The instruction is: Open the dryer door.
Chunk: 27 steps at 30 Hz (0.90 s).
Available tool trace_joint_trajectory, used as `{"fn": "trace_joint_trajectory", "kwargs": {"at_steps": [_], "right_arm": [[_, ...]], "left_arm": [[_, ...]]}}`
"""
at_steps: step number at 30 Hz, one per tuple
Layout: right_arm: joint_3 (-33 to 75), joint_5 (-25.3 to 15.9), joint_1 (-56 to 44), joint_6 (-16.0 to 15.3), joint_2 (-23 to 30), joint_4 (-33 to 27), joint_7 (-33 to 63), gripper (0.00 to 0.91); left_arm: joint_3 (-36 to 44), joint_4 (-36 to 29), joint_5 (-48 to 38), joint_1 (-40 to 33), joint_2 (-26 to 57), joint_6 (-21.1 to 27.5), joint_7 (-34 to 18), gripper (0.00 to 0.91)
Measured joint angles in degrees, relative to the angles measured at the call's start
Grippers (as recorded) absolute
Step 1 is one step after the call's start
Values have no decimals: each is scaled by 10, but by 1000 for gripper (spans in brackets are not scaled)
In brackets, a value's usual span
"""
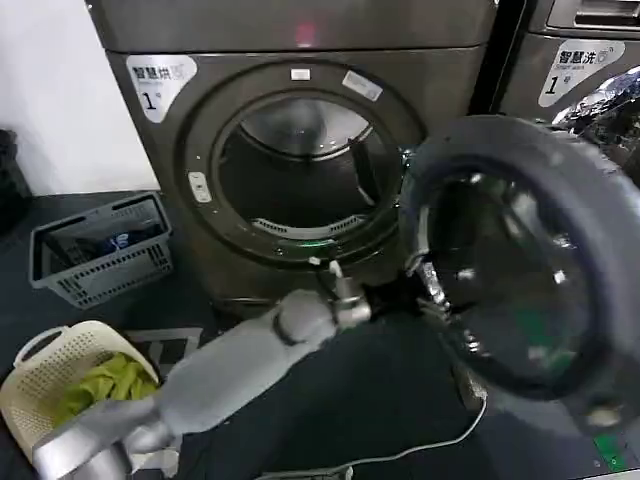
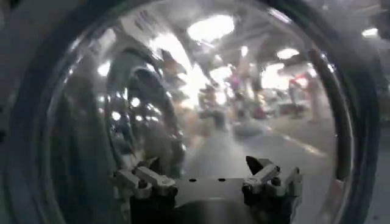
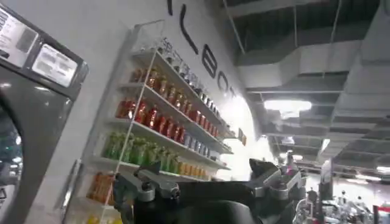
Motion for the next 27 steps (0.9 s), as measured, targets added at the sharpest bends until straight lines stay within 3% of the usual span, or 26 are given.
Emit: {"fn": "trace_joint_trajectory", "kwargs": {"at_steps": [16,27], "right_arm": [[44,-6,-20,-4,-4,7,4,907],[57,1,-25,-10,-2,2,11,907]], "left_arm": [[50,85,-22,-51,-109,30,-23,907],[60,147,9,-70,-161,13,-51,907]]}}
